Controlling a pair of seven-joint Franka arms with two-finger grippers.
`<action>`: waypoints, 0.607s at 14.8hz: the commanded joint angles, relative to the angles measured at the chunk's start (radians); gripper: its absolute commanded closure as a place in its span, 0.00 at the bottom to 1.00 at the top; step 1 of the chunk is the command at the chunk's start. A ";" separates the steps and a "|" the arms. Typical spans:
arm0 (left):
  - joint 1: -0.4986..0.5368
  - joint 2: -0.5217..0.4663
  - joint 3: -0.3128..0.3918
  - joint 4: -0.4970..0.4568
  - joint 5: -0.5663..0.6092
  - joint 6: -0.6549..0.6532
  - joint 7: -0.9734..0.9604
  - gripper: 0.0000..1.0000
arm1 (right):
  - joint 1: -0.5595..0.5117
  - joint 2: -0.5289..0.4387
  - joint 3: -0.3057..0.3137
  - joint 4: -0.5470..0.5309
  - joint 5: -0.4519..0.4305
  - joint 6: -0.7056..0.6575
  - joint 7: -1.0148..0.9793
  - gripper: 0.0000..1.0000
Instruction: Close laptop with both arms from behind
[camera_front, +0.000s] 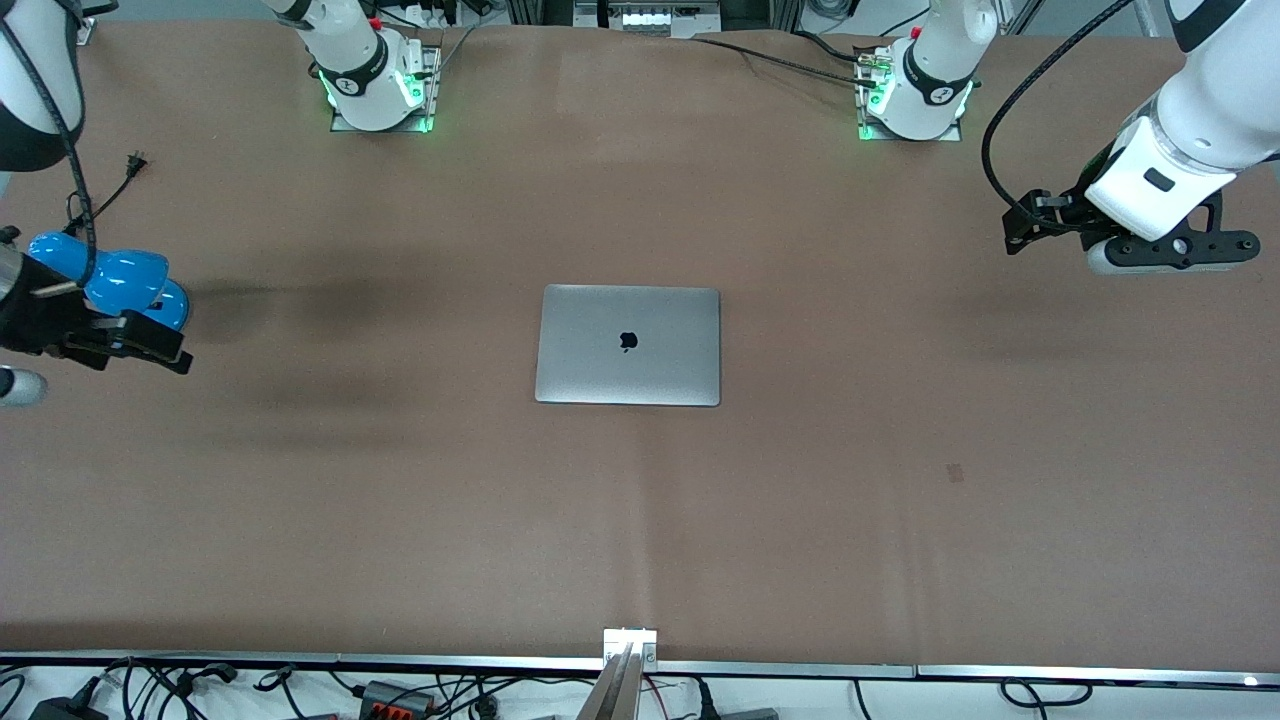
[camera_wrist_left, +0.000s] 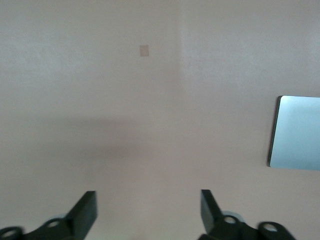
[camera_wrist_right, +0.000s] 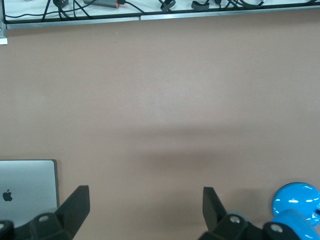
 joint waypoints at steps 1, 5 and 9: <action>-0.011 -0.007 0.028 -0.013 -0.016 0.025 -0.008 0.00 | -0.040 -0.030 0.034 -0.023 -0.019 -0.009 -0.047 0.00; -0.012 -0.001 0.034 -0.010 -0.011 0.030 -0.005 0.00 | -0.059 -0.065 0.035 -0.031 -0.027 -0.068 -0.047 0.00; -0.015 0.007 0.065 0.001 -0.007 0.033 0.075 0.00 | -0.051 -0.168 0.038 -0.182 -0.076 -0.031 -0.047 0.00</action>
